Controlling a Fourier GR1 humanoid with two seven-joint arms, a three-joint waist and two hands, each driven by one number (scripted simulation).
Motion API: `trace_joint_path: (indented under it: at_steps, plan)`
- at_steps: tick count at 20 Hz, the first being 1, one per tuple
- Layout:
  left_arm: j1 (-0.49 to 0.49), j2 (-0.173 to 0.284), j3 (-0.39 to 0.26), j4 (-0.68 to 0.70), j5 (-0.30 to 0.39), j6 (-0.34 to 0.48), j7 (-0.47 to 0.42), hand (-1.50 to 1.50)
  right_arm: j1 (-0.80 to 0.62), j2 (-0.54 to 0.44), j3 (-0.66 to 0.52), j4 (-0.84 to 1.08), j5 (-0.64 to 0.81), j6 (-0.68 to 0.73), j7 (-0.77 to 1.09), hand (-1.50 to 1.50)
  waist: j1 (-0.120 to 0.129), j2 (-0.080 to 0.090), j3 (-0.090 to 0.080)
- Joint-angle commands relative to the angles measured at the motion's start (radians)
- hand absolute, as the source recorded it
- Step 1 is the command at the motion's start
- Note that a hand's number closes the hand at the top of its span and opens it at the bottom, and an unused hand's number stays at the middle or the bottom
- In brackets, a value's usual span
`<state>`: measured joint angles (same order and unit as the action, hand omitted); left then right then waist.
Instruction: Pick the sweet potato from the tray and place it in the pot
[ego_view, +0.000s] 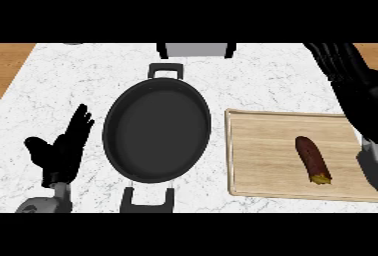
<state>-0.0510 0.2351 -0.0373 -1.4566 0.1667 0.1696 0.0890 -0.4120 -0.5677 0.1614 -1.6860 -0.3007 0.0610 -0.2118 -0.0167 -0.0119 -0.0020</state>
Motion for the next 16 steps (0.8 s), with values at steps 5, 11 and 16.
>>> trace_joint_path:
  at_steps: [5, 11, 16]
  plan:
    - [0.004, 0.197, 0.063, 0.066, -0.142, 0.027, 0.026, 0.0, 0.173, 0.076, -0.099, 0.184, -0.144, -0.132, 0.236, 1.5, -0.003, 0.021, 0.004]
    - [0.008, 0.196, 0.052, 0.08, -0.156, 0.063, 0.183, 0.0, 0.311, 0.079, -0.16, 0.259, 0.219, -0.613, 0.217, -1.5, -0.033, 0.011, 0.003]
    - [-0.019, 0.208, 0.036, 0.053, -0.177, 0.033, 0.25, 0.0, 0.456, 0.038, -0.078, -0.065, 0.375, -0.727, 0.428, -1.5, -0.006, 0.006, 0.0]
